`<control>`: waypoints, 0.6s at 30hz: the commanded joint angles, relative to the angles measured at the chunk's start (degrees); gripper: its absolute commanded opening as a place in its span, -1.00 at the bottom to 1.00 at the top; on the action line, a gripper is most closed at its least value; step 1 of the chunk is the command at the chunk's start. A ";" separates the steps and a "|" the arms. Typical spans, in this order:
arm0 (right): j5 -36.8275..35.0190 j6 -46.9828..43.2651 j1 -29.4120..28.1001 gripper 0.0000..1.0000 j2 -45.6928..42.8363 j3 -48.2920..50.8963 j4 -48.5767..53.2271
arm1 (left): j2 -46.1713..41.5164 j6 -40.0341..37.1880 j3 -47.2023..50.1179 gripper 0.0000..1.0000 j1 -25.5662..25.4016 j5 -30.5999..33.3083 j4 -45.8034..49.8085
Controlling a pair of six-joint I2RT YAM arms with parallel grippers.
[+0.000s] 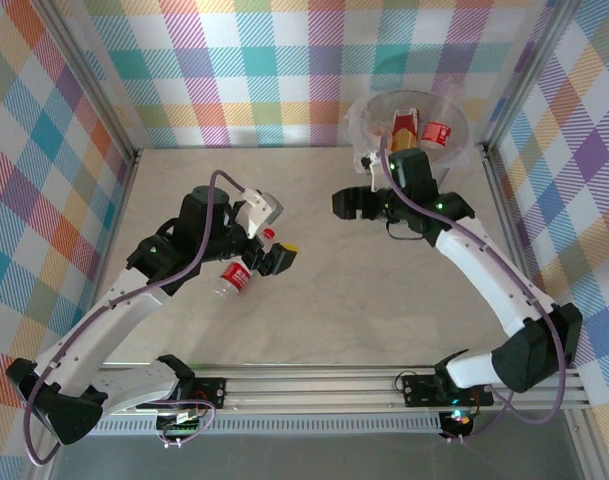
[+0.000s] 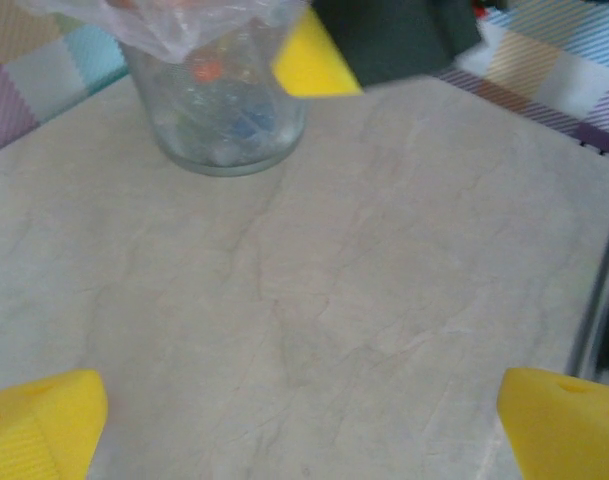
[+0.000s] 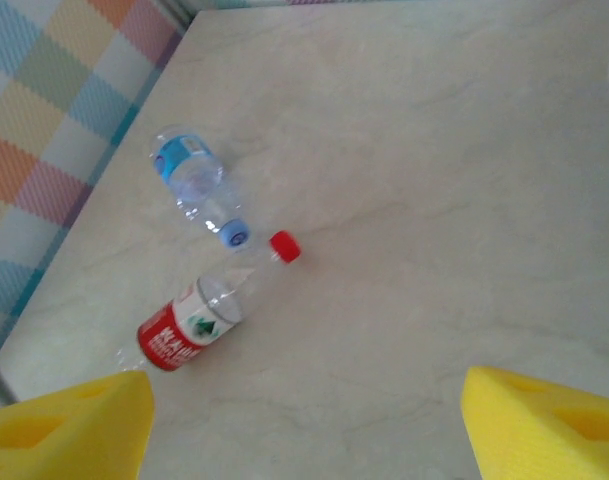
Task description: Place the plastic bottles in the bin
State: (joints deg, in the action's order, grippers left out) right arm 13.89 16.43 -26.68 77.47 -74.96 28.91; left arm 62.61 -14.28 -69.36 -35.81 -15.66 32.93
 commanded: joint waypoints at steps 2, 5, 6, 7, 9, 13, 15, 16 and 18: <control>5.76 3.61 -0.55 0.61 -4.86 5.70 -5.17 | 0.54 2.66 -3.16 1.00 -0.66 8.70 5.68; 6.93 3.77 -0.88 0.62 -7.62 8.91 -4.74 | 1.56 6.40 -3.52 1.00 -0.67 14.53 9.19; 7.74 4.03 -0.92 0.63 -8.77 10.01 -4.82 | 2.03 7.88 -3.67 1.00 -0.66 16.58 10.56; 8.78 4.33 -0.92 0.63 -9.63 10.91 -4.86 | 2.45 9.42 -3.92 1.00 -0.66 18.72 11.91; 11.28 5.00 -0.92 0.66 -11.51 13.09 -5.60 | 3.56 13.24 -4.29 1.00 -0.64 22.45 15.49; 16.20 5.37 -0.92 0.69 -14.78 16.12 -6.20 | 5.57 17.66 -3.68 1.00 -0.57 25.12 20.47; 19.98 4.96 -0.93 0.71 -15.76 16.98 -5.88 | 7.82 19.02 -3.85 1.00 -0.38 26.85 23.64; 21.54 4.72 -0.93 0.73 -16.22 17.24 -5.55 | 8.96 19.42 -3.85 1.00 -0.20 27.56 24.81; 24.63 4.21 -0.92 0.80 -17.38 17.98 -5.24 | 11.78 20.08 -3.93 1.00 0.80 28.27 27.13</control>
State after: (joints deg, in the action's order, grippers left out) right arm 30.98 20.73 -27.24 61.95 -58.02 25.23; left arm 71.57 2.33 -72.27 -35.73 8.95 53.32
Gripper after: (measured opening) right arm 0.889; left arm 0.997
